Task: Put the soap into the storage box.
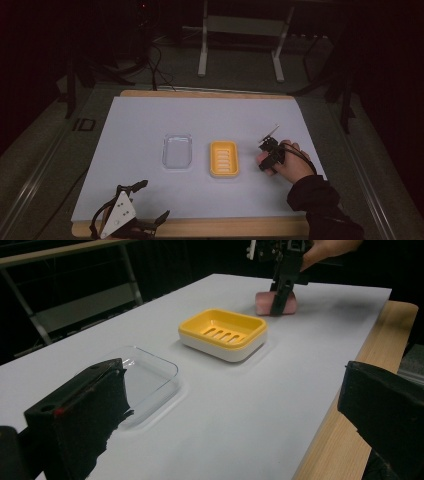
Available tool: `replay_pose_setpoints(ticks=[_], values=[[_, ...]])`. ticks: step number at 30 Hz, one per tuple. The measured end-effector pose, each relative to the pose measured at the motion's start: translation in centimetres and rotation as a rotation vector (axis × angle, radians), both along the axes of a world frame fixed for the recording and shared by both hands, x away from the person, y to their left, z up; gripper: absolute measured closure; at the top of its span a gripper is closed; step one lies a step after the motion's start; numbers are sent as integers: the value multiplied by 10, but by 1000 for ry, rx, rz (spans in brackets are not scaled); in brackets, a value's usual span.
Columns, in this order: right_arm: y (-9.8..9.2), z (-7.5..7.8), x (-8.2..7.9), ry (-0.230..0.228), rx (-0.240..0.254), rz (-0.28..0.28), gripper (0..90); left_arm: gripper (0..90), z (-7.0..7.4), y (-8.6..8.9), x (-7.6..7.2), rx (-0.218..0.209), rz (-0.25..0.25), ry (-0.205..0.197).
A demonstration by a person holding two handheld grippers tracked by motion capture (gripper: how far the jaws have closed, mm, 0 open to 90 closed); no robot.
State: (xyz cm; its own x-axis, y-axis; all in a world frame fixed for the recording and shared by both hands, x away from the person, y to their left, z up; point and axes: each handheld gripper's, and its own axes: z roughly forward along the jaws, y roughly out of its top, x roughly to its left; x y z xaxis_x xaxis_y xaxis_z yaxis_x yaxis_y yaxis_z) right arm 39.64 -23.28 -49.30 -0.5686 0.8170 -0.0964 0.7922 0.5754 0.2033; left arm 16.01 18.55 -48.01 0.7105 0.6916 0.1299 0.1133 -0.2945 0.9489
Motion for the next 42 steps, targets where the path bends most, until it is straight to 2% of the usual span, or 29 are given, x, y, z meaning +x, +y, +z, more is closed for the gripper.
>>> replay_pose_setpoints(ticks=[3,6,7,8,11,12,21,30,39,41,42], values=[[1,7,-4,2,-7,-89,375,4,0,0,0,1,0,0],[2,8,-5,8,-10,-107,376,4,0,0,0,4,1,0],[1,18,-8,2,17,-178,376,4,0,-1,0,5,1,0],[0,22,-9,1,29,-204,376,4,0,-1,0,5,2,0],[0,31,-12,-5,35,-226,376,4,0,-1,0,4,3,0],[2,40,-16,-6,46,-238,376,4,0,-1,0,4,4,0],[13,72,-26,-49,114,-255,376,4,0,-1,0,5,7,-2],[31,84,-33,-53,179,-276,376,4,0,-2,0,5,7,-3],[55,95,-36,-69,223,-254,377,4,0,-2,0,4,3,-4],[65,97,-37,-61,256,-242,377,4,0,-2,0,7,2,-3],[65,97,-37,-61,256,-242,377,4,0,-2,0,7,2,-3]])
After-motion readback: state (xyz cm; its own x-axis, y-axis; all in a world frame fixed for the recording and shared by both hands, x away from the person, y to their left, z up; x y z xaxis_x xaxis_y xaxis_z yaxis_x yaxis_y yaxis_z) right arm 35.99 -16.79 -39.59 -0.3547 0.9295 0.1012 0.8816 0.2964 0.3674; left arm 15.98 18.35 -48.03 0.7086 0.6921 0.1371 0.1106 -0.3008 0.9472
